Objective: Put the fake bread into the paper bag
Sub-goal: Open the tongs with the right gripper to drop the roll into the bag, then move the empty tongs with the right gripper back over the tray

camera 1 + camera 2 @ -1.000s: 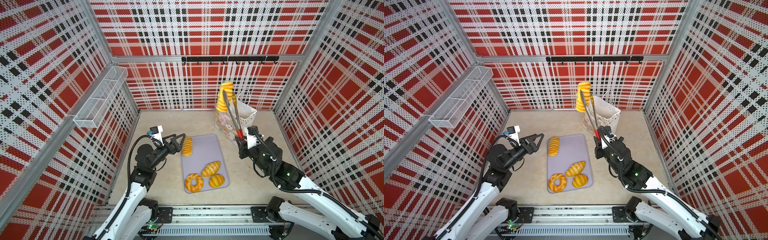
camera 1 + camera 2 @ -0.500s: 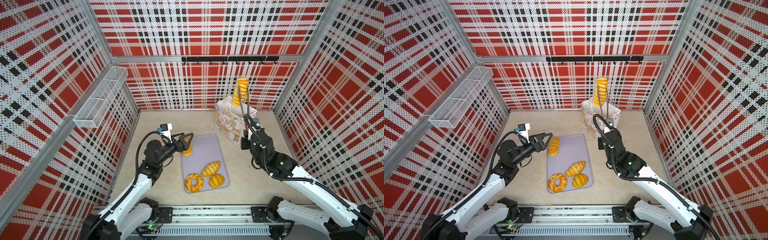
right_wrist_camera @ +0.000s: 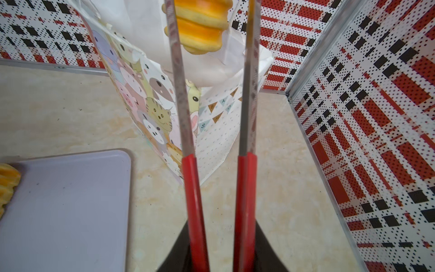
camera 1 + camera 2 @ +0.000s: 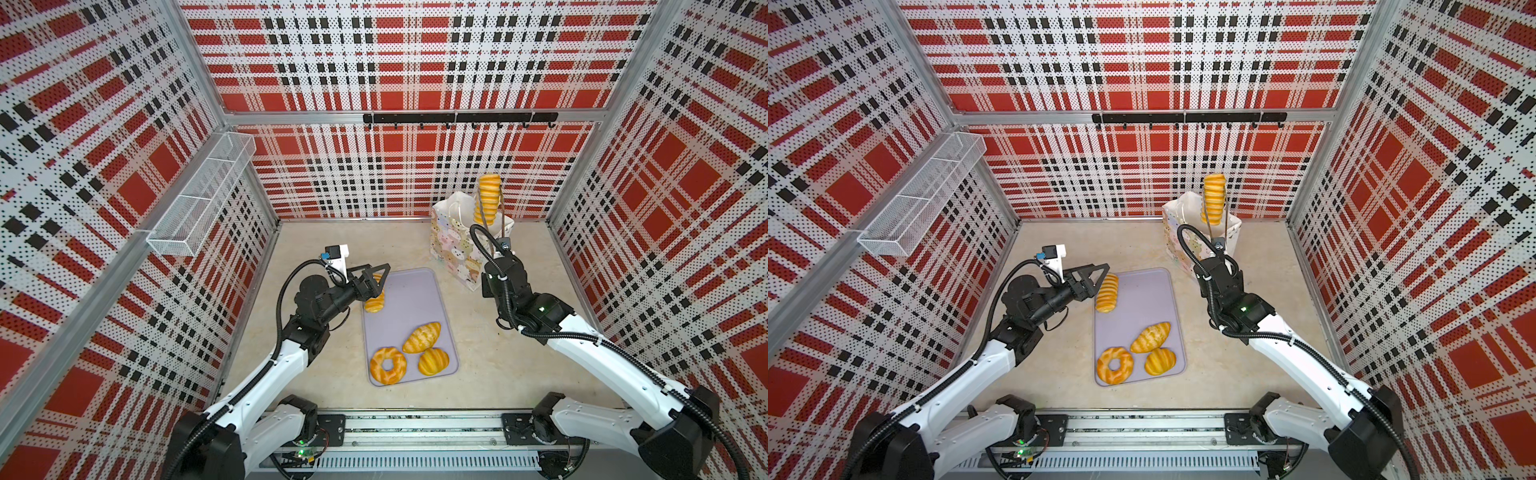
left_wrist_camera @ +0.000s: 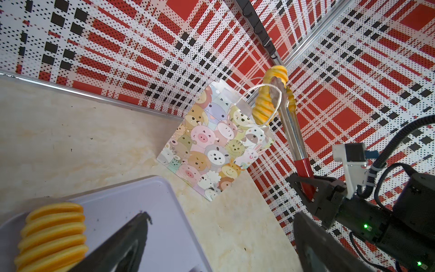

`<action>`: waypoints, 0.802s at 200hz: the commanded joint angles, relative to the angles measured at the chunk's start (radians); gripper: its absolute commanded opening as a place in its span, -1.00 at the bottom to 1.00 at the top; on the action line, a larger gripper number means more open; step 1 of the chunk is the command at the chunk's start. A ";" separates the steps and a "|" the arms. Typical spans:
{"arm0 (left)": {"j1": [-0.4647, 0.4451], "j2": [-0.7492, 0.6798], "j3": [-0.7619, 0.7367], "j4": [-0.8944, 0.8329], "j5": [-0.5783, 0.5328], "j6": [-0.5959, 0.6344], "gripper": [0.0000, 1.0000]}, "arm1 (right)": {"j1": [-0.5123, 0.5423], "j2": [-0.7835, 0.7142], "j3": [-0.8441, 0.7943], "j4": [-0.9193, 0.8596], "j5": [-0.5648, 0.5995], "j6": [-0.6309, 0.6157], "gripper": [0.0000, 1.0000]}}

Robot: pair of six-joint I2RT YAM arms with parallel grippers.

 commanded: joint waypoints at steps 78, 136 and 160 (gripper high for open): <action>-0.004 -0.007 0.027 0.039 0.004 0.009 0.96 | -0.008 -0.051 0.040 0.004 -0.033 0.041 -0.33; 0.001 -0.022 0.026 -0.016 -0.029 -0.040 0.97 | -0.008 -0.249 -0.116 0.220 -0.380 -0.075 -0.43; 0.013 -0.042 0.020 -0.061 -0.040 -0.052 0.97 | -0.008 -0.325 -0.178 0.297 -0.535 -0.095 -0.46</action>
